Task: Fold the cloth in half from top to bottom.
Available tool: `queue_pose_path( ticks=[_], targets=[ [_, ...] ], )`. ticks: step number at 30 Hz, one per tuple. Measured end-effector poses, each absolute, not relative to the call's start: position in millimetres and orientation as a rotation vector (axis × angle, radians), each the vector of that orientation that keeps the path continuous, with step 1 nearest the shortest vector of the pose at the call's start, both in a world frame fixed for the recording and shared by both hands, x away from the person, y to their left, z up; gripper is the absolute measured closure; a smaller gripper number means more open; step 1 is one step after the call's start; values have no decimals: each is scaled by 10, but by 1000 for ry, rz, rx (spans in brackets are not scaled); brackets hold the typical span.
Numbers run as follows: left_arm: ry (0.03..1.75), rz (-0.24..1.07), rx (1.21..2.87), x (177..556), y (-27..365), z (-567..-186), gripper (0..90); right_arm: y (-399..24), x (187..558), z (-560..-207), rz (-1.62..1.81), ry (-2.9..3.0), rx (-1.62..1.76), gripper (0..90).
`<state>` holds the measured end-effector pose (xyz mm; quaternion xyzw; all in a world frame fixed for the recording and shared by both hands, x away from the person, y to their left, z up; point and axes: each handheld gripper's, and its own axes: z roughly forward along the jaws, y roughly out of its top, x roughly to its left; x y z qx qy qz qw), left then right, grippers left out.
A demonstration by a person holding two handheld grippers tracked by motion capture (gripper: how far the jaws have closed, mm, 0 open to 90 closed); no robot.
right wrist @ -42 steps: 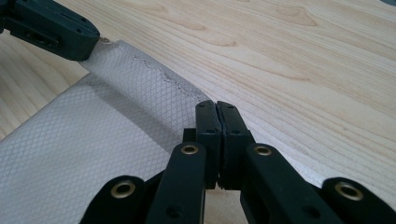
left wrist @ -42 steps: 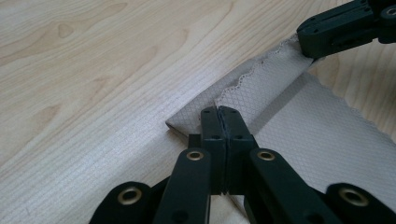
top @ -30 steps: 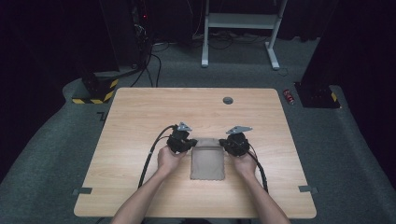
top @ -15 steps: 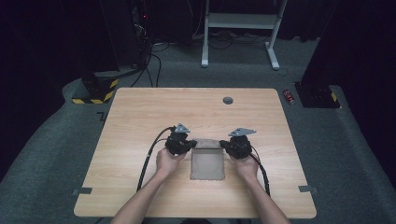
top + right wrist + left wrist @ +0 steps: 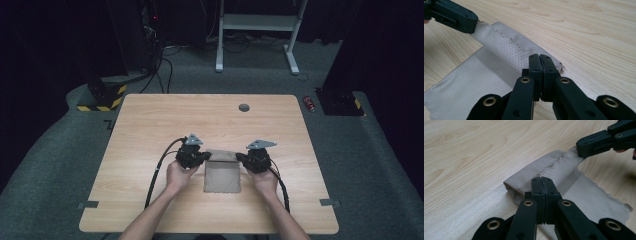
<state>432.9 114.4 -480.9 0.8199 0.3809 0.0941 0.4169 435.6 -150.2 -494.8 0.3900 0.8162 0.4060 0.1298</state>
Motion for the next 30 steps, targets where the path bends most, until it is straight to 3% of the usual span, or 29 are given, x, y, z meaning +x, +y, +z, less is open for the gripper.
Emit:
queue_pose_path(
  ticks=[30],
  targets=[
    [922,241,2055,4079,1213,-4809,894,-1505,4123,-4899,1215,2390,1070,883]
  ],
)
